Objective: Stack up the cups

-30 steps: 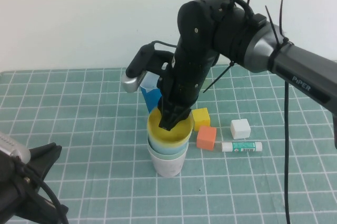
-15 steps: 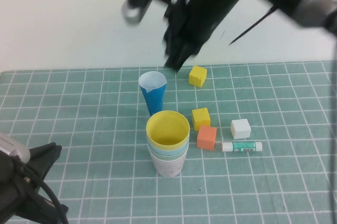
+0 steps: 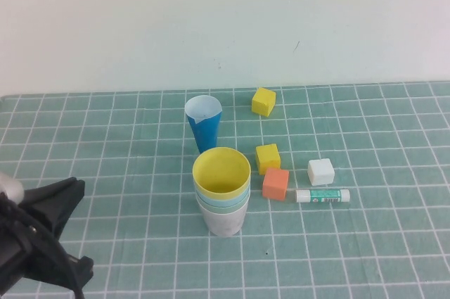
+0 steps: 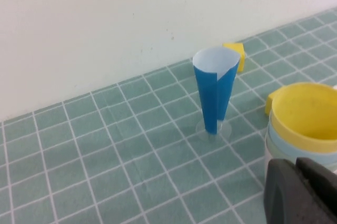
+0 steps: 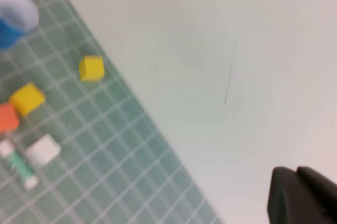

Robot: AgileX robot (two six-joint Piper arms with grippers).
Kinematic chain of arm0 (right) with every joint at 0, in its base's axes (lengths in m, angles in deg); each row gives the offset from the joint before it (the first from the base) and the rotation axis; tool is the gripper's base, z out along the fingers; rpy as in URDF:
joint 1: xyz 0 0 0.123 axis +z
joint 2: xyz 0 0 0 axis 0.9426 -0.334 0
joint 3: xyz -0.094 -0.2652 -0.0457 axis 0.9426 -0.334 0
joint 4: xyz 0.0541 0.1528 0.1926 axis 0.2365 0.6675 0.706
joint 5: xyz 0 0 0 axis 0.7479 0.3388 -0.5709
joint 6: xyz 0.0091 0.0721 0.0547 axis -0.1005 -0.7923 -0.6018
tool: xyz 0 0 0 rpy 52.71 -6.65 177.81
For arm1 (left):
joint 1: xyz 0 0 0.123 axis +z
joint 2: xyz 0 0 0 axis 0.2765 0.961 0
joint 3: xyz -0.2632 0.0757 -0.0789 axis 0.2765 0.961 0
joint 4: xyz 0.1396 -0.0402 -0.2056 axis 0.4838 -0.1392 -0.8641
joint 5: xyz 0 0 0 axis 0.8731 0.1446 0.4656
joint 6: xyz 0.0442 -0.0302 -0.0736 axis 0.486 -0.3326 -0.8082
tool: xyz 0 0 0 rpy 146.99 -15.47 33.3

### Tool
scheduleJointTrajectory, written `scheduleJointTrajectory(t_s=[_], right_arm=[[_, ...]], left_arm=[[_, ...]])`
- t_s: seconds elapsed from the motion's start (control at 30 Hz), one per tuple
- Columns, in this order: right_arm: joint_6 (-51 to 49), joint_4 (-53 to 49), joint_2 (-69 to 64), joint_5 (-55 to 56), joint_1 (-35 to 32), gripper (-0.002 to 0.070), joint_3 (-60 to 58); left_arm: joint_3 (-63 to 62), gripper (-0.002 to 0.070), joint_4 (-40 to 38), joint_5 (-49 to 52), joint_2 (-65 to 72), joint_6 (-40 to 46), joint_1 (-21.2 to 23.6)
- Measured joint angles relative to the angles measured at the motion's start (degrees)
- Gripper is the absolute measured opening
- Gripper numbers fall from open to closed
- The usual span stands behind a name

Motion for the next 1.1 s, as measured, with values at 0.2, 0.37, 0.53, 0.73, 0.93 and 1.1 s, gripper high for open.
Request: scheduleJointTrajectory(t_s=[0.2,0.37,0.53,0.73,0.93,1.1], right_arm=[[-8.2,-1.7,22.2,5.2,0.0,0.0000,-28.5],[-15.5,-1.7,42.2,16.5,0.0,0.0000,-54.3],[-21.8,-1.7,60.0,26.3,0.0,0.0000,-73.0],[-27.9,0.6,66.4,30.1,0.0,0.0000,-83.0],[-29.1,4.6,66.4,32.7,0.0,0.0000,-90.0],[-29.2,5.1,66.4,33.1,0.0,0.0000,-92.6]], left_arm=[[0.0,0.0000,0.0,0.1,-3.7,-1.9,0.0],[1.5,0.0000,0.1,-0.4,-6.2,-2.0,0.0],[6.2,0.0000,0.6,-6.7,-7.4,-2.0,0.0],[8.9,0.0000,4.3,-10.5,-7.5,-2.0,0.0],[9.2,0.0000,6.4,-11.0,-7.5,-2.1,0.0],[9.2,0.0000,6.4,-11.1,-7.5,-2.1,0.0]])
